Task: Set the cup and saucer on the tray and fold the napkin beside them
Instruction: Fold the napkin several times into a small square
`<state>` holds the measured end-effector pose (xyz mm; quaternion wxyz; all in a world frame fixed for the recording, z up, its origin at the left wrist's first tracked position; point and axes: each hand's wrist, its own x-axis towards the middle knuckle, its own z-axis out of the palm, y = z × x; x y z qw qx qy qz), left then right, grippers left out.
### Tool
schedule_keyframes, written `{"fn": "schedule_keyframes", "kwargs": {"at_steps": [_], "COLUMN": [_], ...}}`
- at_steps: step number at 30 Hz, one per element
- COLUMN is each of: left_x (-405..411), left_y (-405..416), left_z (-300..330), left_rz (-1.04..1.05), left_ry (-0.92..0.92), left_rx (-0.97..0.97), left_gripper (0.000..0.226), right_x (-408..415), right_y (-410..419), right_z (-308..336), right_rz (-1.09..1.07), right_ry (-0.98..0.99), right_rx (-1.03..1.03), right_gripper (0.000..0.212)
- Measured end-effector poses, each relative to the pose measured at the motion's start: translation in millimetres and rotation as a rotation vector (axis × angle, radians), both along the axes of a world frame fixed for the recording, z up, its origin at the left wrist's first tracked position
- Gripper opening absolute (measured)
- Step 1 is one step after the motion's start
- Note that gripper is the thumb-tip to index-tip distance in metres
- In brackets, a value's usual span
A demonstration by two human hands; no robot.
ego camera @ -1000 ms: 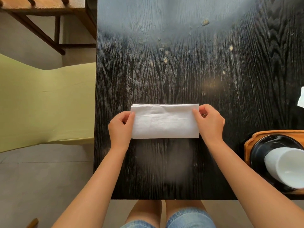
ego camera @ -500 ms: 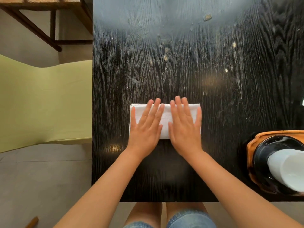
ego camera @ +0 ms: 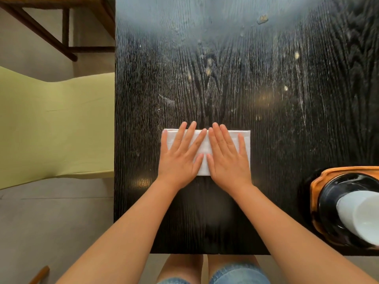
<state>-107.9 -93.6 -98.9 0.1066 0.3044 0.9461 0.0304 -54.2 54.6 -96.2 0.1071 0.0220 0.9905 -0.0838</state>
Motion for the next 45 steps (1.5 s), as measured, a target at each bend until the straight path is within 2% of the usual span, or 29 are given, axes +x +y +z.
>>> {"fn": "schedule_keyframes", "kwargs": {"at_steps": [4, 8, 12, 17, 20, 23, 28, 31, 36, 41, 45], "left_x": [-4.8, -7.7, -17.1, -67.2, -66.8, -45.6, -45.3, -49.3, -48.5, -18.3, 24.0], "left_y": [-28.9, -41.8, -43.3, -34.8, -7.6, 20.6, 27.9, 26.5, 24.8, 3.7, -44.0], "left_z": [0.1, -0.7, -1.0, 9.9, 15.4, 12.2, 3.7, 2.8, 4.1, 11.5, 6.2], "left_rz": [0.084, 0.115, 0.038, -0.232, -0.153, 0.003, -0.206, -0.321, -0.334, -0.236, -0.243], "left_ry": [0.006, -0.013, -0.036, 0.063, 0.051, -0.053, 0.007, -0.007, 0.038, -0.012, -0.129], "left_rx": [-0.051, -0.015, 0.006, -0.101, -0.128, 0.005, 0.031, 0.040, 0.063, 0.206, 0.179], "left_gripper": [0.060, 0.058, 0.059, 0.055, 0.064, 0.081, 0.083, 0.085, 0.075, 0.064, 0.062], "right_x": [10.8, 17.4, 20.2, 61.0, 86.3, 110.8, 134.2, 130.8, 101.7, 74.2, 60.2], "right_y": [38.7, 58.7, 56.4, 28.5, 4.9, -17.5, -33.3, -19.5, 8.1, 22.8, 27.1], "right_z": [4.4, 5.3, 7.1, 11.8, 18.7, 26.0, 26.9, 23.5, 16.1, 18.4, 19.5], "right_rz": [-0.004, 0.043, 0.027, -0.093, -0.093, -0.006, 0.094, 0.199, 0.428, 0.708, 0.826], "right_ry": [-0.022, -0.054, -0.058, -0.126, -0.189, -0.207, -0.206, -0.097, 0.177, 0.196, 0.285], "right_rx": [0.041, 0.067, 0.051, 0.090, 0.091, 0.056, 0.030, -0.001, -0.046, -0.030, -0.144], "right_gripper": [0.062, 0.063, 0.063, 0.071, 0.077, 0.075, 0.068, 0.058, 0.042, 0.041, 0.022]}}
